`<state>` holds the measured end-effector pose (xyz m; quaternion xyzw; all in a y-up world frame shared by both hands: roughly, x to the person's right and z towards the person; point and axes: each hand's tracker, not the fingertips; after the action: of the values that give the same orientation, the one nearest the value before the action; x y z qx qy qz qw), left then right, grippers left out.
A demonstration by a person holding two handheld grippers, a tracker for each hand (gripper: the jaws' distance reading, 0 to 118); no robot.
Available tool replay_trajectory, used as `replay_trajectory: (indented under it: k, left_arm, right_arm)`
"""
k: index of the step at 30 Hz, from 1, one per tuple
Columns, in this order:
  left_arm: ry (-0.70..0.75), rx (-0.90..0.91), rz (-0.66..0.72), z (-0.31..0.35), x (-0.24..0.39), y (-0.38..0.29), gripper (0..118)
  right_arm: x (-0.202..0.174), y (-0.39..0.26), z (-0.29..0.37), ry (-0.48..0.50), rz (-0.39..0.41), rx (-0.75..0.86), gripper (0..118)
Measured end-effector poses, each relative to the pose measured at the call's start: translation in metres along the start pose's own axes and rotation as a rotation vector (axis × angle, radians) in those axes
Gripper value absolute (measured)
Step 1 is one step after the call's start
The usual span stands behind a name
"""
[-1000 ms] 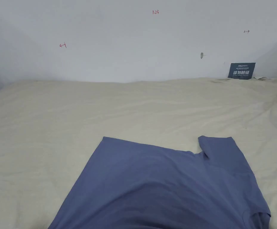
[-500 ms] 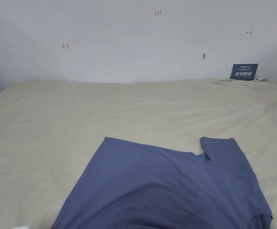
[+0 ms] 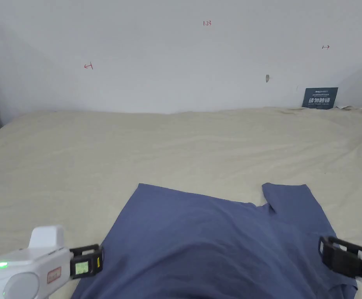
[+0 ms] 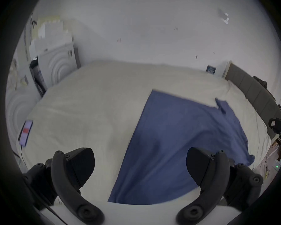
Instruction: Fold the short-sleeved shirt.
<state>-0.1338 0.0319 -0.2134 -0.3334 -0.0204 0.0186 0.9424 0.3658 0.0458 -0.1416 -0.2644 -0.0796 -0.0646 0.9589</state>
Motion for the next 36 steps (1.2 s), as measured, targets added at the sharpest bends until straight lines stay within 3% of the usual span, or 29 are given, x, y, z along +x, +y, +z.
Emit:
replay_trajectory:
  k: [4, 8, 10, 13, 16, 17, 20, 30, 36]
  left_arm:
    - [0.018, 0.170, -0.051, 0.006, 0.024, 0.025, 114]
    - [0.016, 0.327, -0.080, 0.011, 0.045, 0.034, 95]
    - [-0.003, 0.384, -0.072, 0.012, 0.052, 0.035, 78]
    - [-0.026, 0.440, -0.054, 0.010, 0.060, 0.032, 68]
    - [-0.015, 0.499, -0.052, 0.009, 0.069, 0.025, 29]
    - [-0.021, 0.509, -0.054, 0.009, 0.070, 0.022, 21]
    - [-0.030, 0.530, -0.065, 0.008, 0.075, 0.014, 1]
    - [-0.020, 0.516, -0.116, 0.002, 0.081, 0.008, 0]
    - [-0.074, 0.379, -0.121, -0.033, 0.081, 0.046, 0]
  right_arm:
    - [-0.022, 0.018, 0.011, -0.055, 0.072, 0.180, 101]
    - [-0.036, 0.026, 0.016, -0.071, 0.107, 0.299, 95]
    - [-0.040, 0.027, 0.014, -0.075, 0.120, 0.350, 72]
    - [-0.050, 0.026, 0.015, -0.102, 0.157, 0.397, 59]
    - [-0.055, 0.022, 0.015, -0.105, 0.156, 0.438, 21]
    - [-0.056, 0.020, 0.015, -0.110, 0.152, 0.447, 12]
    - [-0.063, 0.015, 0.019, -0.123, 0.152, 0.480, 1]
    - [-0.054, 0.007, 0.011, -0.138, 0.129, 0.493, 0]
    - [-0.046, 0.017, -0.011, -0.144, 0.135, 0.479, 0]
